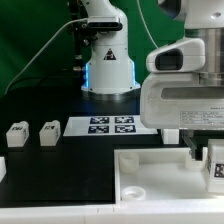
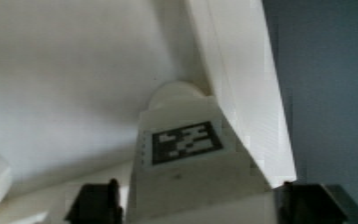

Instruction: Assemble one leg

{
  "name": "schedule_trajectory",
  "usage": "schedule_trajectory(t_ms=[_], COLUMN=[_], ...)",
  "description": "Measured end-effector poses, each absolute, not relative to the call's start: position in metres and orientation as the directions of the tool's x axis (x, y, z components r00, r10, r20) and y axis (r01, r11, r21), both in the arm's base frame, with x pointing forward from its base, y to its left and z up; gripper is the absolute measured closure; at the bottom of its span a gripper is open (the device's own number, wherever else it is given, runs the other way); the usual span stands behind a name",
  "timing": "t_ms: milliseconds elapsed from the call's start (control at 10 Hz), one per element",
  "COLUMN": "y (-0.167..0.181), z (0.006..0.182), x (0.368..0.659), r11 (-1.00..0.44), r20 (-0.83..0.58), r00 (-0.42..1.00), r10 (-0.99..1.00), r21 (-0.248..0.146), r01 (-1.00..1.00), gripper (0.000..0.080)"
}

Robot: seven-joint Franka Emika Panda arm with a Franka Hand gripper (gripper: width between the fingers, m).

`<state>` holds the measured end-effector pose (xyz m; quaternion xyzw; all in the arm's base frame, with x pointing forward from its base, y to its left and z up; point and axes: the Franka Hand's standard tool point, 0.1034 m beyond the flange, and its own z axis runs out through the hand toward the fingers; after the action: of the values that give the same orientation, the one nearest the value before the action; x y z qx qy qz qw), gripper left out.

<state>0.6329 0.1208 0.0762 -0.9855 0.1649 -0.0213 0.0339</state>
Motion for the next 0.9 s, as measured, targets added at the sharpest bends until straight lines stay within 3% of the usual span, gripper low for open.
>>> schedule_trajectory(t_ms=[100,200,400,600,900], y=[0.1207,0.1198,0.1188,0.1172,0.1182], z=[0.0762,0.0758,0.0754,0.0742,0.072], x=[0.6328,0.6327,0.6327,0.6328,0.6321], r11=[-0.896,-0.852,-0.722,-0.485,0.045], r20=[0.019,0.011,-0.011,-0.047,-0.156], r00=[0.898,0.854,0.725,0.49,-0.034], r10=[-0.44,-0.52,-0.689,-0.871,-0.987], r21=[-0.081,-0.083,-0.086,-0.084,-0.071], r01=[-0.437,-0.518,-0.687,-0.87,-0.996], gripper=[0.0402,0.0502,0.0502,0.0502,0.0502])
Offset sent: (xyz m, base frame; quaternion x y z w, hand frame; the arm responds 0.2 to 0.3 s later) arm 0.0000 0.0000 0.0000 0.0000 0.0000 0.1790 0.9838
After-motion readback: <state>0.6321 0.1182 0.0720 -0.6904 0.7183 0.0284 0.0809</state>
